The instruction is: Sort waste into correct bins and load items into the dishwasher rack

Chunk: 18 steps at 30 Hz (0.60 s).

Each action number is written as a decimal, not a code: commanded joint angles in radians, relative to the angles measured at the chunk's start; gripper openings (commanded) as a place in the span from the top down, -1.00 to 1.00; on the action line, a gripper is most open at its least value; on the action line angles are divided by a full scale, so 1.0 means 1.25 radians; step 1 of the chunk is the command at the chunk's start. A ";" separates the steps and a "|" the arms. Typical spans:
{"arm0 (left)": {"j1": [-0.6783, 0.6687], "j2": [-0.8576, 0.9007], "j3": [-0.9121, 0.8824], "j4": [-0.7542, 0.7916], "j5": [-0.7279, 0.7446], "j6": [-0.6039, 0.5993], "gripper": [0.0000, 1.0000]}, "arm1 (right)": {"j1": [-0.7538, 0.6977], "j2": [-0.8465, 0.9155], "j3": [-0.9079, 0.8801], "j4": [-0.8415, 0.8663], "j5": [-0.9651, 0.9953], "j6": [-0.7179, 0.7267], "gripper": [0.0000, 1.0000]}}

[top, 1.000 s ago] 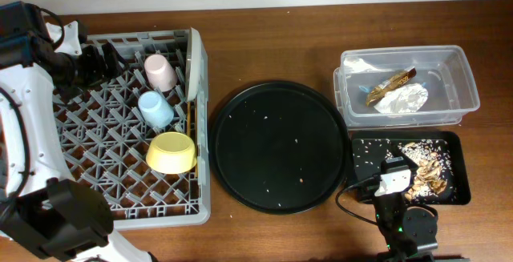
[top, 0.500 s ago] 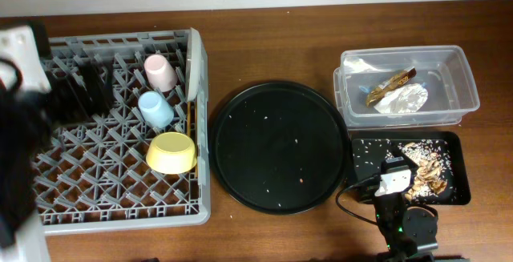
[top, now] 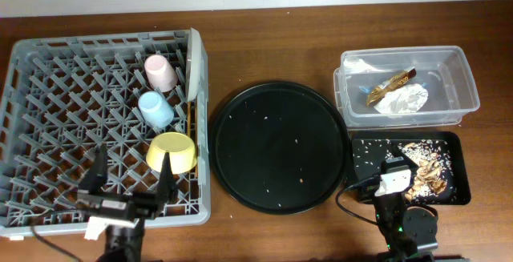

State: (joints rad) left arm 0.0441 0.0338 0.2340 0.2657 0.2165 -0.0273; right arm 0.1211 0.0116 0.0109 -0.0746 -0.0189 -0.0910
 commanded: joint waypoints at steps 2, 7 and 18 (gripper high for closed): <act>-0.039 -0.023 -0.166 0.042 -0.114 -0.032 -0.99 | -0.004 -0.006 -0.004 -0.003 0.004 -0.007 -0.97; -0.038 -0.023 -0.180 -0.279 -0.136 -0.031 -0.99 | -0.004 -0.006 -0.004 -0.003 0.004 -0.007 -0.97; -0.038 -0.022 -0.180 -0.276 -0.138 -0.026 -0.99 | -0.004 -0.006 -0.004 -0.003 0.004 -0.007 -0.97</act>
State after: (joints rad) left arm 0.0010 0.0120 0.0113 -0.0719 0.0513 -0.0532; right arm 0.1211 0.0109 0.0109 -0.0746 -0.0193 -0.0906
